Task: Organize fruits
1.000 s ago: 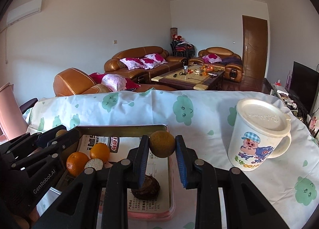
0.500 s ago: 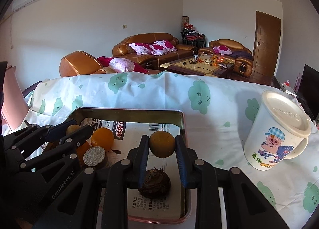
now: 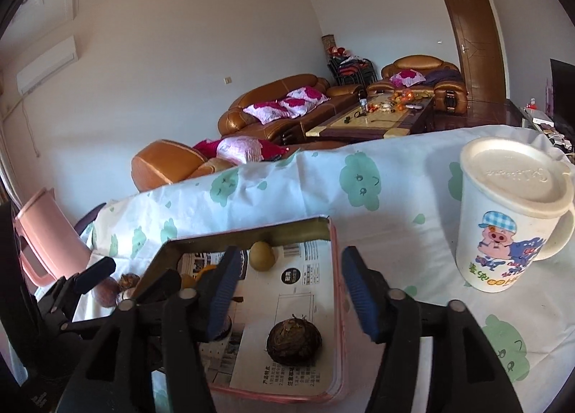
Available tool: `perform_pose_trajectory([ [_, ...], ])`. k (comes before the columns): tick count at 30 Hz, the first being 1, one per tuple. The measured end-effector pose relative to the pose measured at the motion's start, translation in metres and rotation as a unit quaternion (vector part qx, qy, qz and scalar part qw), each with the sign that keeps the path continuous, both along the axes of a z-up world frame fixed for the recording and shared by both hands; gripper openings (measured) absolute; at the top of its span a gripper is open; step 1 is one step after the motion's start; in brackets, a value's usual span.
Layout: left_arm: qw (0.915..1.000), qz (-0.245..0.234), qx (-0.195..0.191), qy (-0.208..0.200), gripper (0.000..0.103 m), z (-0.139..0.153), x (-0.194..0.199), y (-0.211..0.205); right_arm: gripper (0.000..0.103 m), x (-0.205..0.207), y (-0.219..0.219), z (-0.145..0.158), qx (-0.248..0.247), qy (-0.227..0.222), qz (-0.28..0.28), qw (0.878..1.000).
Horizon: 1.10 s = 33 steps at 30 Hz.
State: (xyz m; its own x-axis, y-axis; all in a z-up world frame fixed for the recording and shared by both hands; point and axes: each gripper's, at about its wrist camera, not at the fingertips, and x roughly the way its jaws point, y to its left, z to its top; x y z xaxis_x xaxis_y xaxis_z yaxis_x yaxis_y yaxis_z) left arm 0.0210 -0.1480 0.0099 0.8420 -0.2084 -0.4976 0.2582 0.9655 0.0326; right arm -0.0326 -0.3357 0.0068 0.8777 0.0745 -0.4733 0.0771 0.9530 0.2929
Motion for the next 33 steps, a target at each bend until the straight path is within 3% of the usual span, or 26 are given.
perform_pose_trajectory([
  [4,0.9996,0.013,0.005,-0.026,0.103,0.008,-0.005,0.009,0.077,-0.019,-0.009,0.014,-0.010,-0.051,-0.058,0.997],
  [8,0.9988,0.044,0.004,-0.019,0.103,0.007,0.002,0.025,0.077,-0.024,-0.015,0.017,-0.016,-0.068,-0.091,0.993],
  [13,0.9959,0.083,0.031,-0.023,0.103,-0.004,0.006,0.034,0.077,-0.019,-0.007,0.014,-0.043,-0.060,-0.094,0.993],
  [22,0.9967,0.056,0.052,-0.028,0.103,-0.006,-0.006,0.029,0.077,-0.023,0.011,0.007,-0.063,-0.045,-0.085,0.993],
  [33,0.9972,0.060,0.043,-0.011,0.103,-0.006,-0.011,0.064,0.077,-0.032,0.045,0.005,-0.085,-0.032,-0.071,0.993],
])
